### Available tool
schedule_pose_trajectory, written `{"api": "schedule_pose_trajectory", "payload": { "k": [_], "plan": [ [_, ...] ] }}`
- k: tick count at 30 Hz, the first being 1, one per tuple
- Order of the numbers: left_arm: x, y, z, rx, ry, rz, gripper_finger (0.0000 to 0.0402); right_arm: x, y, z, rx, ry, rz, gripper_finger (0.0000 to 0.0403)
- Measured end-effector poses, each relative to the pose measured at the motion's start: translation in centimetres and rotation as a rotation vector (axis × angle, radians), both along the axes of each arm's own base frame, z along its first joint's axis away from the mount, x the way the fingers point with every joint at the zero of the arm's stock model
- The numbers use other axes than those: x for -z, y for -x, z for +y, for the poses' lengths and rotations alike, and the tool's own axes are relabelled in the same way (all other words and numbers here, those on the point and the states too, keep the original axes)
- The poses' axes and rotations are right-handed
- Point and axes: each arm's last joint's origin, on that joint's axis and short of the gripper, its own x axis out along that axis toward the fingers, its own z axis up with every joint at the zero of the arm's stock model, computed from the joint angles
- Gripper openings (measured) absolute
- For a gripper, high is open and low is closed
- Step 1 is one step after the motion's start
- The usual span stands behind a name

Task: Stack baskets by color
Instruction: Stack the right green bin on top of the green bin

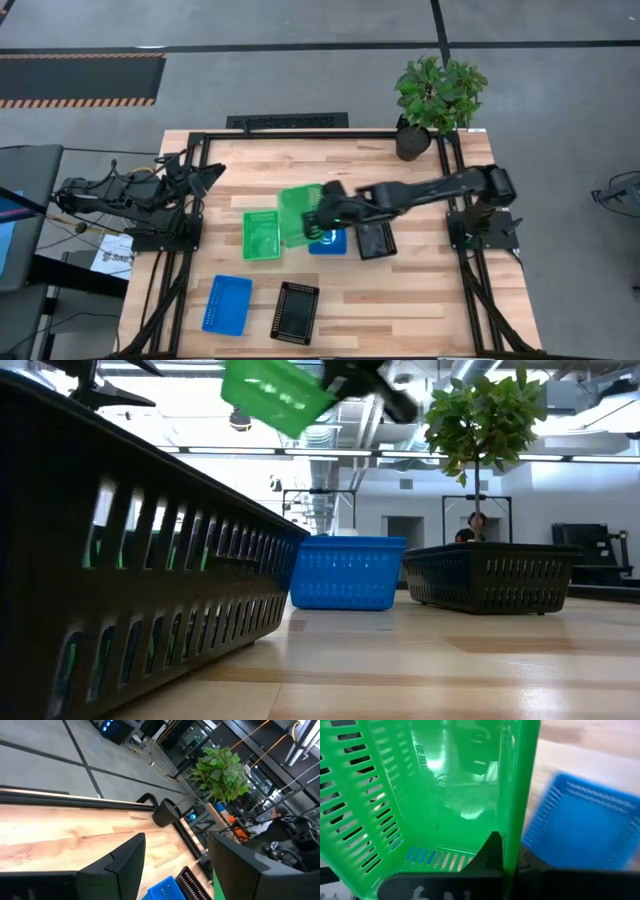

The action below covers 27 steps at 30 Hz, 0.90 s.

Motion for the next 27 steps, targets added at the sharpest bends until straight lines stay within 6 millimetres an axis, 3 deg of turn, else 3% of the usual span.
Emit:
{"api": "schedule_pose_trajectory", "payload": {
  "k": [5, 14, 21, 27],
  "plan": [
    [-0.1, 0.0, 0.0, -0.001, 0.002, -0.009, 0.0203, -0.2, -4.1, 0.1, -0.05, 0.054, -0.032, 0.0004],
    [-0.1, 0.0, 0.0, 0.015, 0.005, -0.008, 0.0203, 2.3, -9.8, 0.4, -0.097, 0.082, -0.032, 0.0004],
    [0.1, 0.0, -0.1, 0.029, 0.0, 0.009, 0.0203, 5.3, -12.9, 0.1, -0.133, 0.054, -0.023, 0.0005],
    [0.2, 0.0, -0.1, 0.029, -0.003, 0.03, 0.0203, 8.3, -14.0, -0.3, -0.121, 0.009, 0.031, 0.0008]
  ]
}}
